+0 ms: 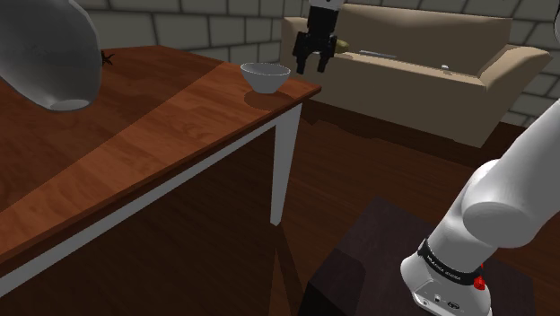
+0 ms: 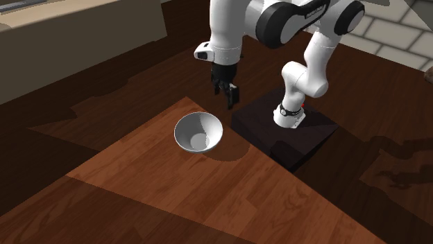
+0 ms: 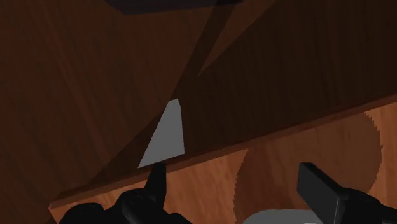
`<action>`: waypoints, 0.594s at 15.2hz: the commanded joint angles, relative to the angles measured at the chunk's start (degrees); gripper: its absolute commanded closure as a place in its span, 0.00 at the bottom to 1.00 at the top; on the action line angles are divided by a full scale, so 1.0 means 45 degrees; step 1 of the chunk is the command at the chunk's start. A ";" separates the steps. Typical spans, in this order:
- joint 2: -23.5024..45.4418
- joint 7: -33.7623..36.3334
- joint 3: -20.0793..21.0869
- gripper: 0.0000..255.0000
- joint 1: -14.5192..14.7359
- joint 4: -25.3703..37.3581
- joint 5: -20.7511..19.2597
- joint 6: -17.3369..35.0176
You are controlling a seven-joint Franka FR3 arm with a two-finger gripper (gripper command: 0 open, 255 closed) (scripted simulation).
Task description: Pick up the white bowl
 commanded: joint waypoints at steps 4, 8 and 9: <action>0.2617 -0.0279 -0.0223 0.00 -0.0176 0.3655 0.0359 -0.0710; 0.5050 -0.0385 -0.0321 0.00 -0.0383 0.7376 0.0716 -0.1742; 0.5686 -0.0388 -0.0332 0.00 -0.0442 0.8400 0.0800 -0.2075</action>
